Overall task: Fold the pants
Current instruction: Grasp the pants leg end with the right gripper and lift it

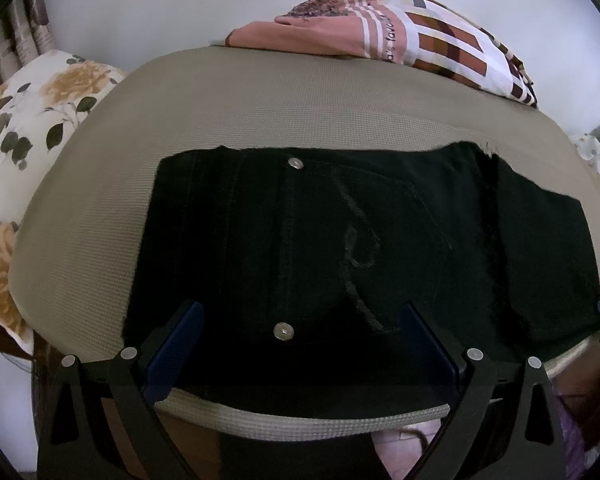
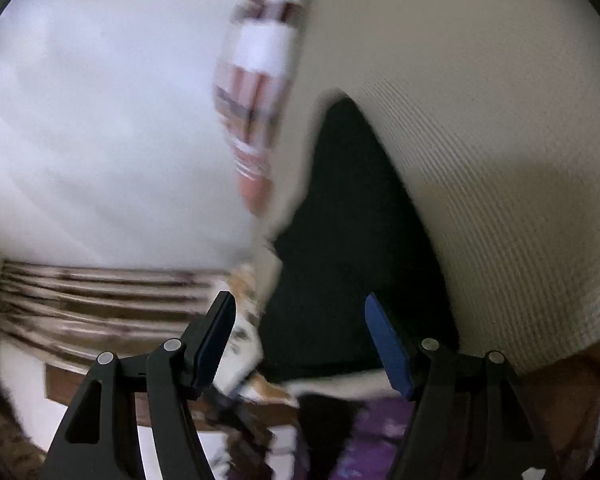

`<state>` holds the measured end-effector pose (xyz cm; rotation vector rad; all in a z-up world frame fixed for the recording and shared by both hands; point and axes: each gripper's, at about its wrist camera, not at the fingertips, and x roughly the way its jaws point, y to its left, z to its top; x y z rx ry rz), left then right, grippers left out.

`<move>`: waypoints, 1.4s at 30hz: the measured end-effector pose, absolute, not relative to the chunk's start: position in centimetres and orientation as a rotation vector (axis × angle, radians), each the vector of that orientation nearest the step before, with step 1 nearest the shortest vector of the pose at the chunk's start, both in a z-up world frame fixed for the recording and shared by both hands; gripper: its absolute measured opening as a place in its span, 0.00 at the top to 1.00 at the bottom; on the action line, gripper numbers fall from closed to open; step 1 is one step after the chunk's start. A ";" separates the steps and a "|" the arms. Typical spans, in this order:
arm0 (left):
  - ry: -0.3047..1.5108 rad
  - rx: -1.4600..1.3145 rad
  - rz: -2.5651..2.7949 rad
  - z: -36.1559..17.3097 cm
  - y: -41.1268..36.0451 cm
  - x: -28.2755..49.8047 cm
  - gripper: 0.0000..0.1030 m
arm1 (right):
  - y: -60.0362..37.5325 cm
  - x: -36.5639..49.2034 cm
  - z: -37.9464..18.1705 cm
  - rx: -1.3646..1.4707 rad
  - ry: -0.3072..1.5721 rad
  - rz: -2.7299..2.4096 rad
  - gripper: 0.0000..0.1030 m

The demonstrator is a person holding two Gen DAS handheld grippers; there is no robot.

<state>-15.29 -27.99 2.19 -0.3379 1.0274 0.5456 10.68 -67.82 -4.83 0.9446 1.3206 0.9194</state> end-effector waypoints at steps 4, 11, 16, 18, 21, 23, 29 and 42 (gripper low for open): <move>0.975 -0.350 0.609 5.0 -25.0 -17.2 0.05 | -67.5 10.7 -2.6 0.894 1.265 0.940 0.40; 0.788 -0.804 0.578 8.2 -15.5 -25.2 0.05 | -62.9 8.0 3.1 0.649 1.147 1.049 0.35; 0.842 -0.975 0.460 4.6 -14.1 -27.0 0.05 | -58.9 5.9 2.4 0.548 1.209 1.109 0.34; 0.871 -1.043 0.411 2.9 -14.1 -27.0 0.05 | -57.9 5.3 1.6 0.528 1.252 1.114 0.34; 0.898 -1.102 0.371 1.5 -14.2 -26.8 0.05 | -57.4 4.6 0.8 0.517 1.286 1.116 0.33; 0.914 -1.091 0.353 1.3 -14.7 -26.4 0.05 | -57.4 4.3 0.5 0.513 1.294 1.113 0.32; 0.949 -1.103 0.259 -0.1 -14.8 -24.9 0.05 | -57.4 4.1 -0.3 0.537 1.326 1.104 0.28; 0.993 -1.128 0.077 -0.9 -13.7 -23.0 0.06 | -57.9 4.8 -2.1 0.670 1.390 1.048 0.19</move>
